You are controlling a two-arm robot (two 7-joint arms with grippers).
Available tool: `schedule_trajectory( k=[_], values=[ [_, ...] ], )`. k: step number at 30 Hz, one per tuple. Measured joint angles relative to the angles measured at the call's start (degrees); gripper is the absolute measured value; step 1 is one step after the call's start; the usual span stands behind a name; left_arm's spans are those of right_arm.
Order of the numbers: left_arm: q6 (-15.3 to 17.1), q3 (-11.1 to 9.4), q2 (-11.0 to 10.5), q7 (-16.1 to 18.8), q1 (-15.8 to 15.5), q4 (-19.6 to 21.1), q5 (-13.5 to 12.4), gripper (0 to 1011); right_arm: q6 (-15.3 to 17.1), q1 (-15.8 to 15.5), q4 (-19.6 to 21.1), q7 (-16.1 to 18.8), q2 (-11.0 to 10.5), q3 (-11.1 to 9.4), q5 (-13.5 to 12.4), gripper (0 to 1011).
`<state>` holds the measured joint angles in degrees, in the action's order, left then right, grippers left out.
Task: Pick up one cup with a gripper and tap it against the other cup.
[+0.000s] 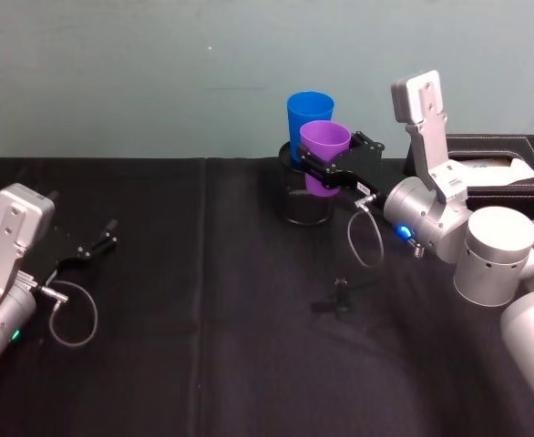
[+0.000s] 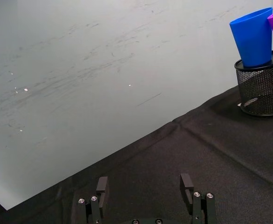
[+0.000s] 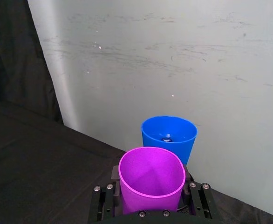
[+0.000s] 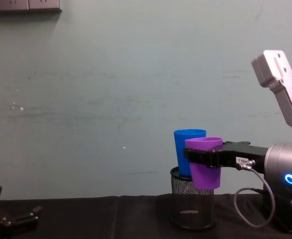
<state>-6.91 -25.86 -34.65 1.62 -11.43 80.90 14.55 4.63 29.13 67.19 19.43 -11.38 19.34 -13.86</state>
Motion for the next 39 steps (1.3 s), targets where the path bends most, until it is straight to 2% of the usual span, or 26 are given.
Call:
schedule_trajectory(
  k=[39],
  values=[
    [0.0,0.0,0.0,0.0,0.0,0.0,0.0,1000,0.0,0.0,0.0,0.0,0.0,0.0,0.0,721]
  ],
)
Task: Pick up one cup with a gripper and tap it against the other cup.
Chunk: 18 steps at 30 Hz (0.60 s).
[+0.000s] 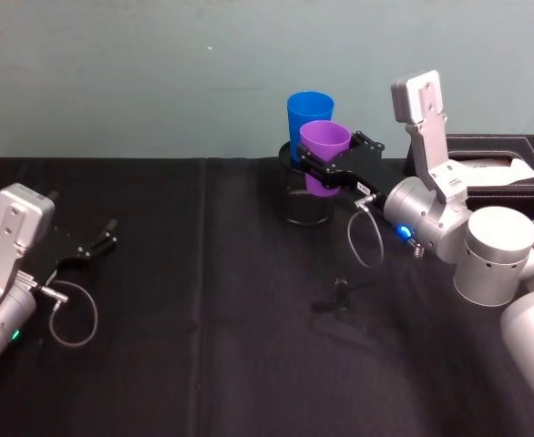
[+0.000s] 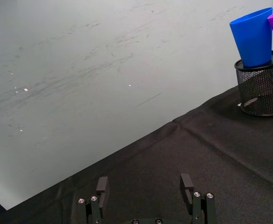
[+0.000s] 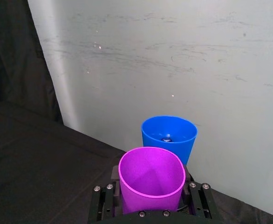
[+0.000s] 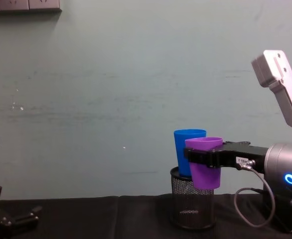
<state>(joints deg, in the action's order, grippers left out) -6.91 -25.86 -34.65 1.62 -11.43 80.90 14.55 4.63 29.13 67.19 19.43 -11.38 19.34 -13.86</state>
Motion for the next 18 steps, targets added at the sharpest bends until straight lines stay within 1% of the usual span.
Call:
schedule_trajectory(
  k=[18],
  values=[
    [0.0,0.0,0.0,0.0,0.0,0.0,0.0,1000,0.0,0.0,0.0,0.0,0.0,0.0,0.0,721]
  ],
)
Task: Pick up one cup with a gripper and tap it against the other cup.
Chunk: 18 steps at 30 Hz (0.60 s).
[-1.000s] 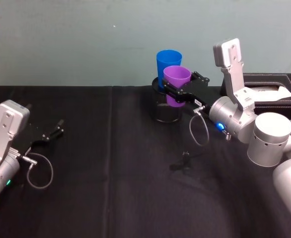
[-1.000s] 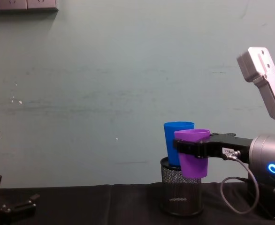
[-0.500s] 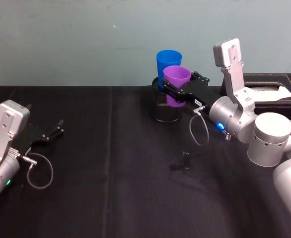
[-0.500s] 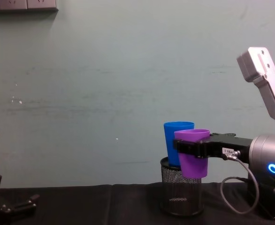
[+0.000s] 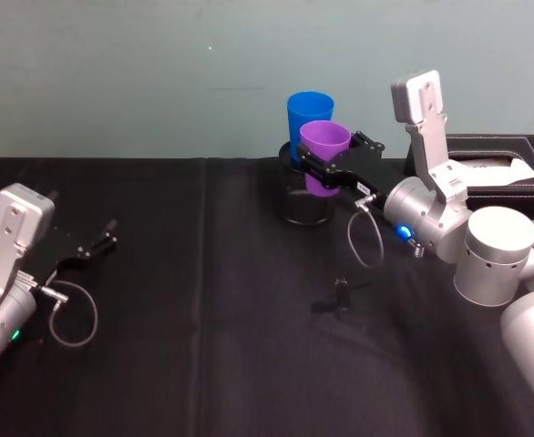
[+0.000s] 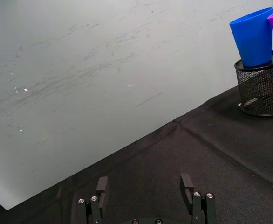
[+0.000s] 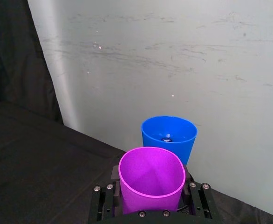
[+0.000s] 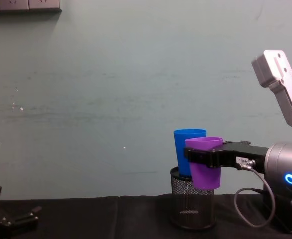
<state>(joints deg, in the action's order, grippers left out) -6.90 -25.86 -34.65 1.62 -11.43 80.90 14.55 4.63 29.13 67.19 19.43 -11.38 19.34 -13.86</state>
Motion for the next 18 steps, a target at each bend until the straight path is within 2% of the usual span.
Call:
schedule_trajectory(
  k=[18],
  values=[
    [0.0,0.0,0.0,0.0,0.0,0.0,0.0,1000,0.0,0.0,0.0,0.0,0.0,0.0,0.0,721]
  ],
)
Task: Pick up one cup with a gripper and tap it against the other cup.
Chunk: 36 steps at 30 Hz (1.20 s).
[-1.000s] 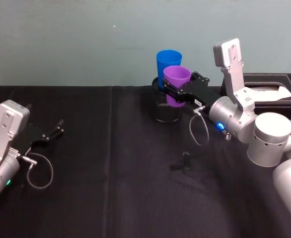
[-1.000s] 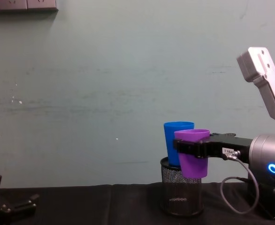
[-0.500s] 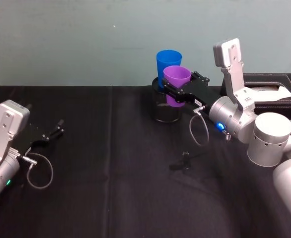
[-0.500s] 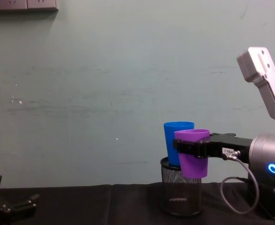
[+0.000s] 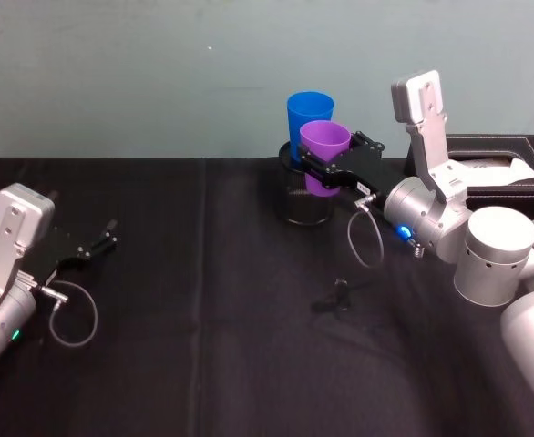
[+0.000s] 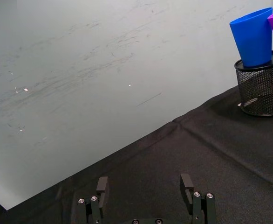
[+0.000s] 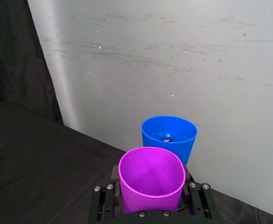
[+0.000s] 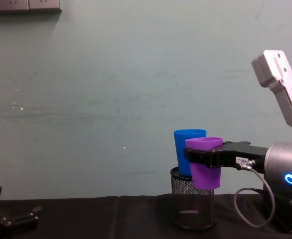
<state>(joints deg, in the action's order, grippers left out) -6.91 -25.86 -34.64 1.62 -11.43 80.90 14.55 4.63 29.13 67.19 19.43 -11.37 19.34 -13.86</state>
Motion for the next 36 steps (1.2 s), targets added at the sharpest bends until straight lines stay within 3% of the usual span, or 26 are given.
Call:
schedule_trajectory(
  k=[36],
  values=[
    [0.0,0.0,0.0,0.0,0.0,0.0,0.0,1000,0.0,0.0,0.0,0.0,0.0,0.0,0.0,721]
  ],
)
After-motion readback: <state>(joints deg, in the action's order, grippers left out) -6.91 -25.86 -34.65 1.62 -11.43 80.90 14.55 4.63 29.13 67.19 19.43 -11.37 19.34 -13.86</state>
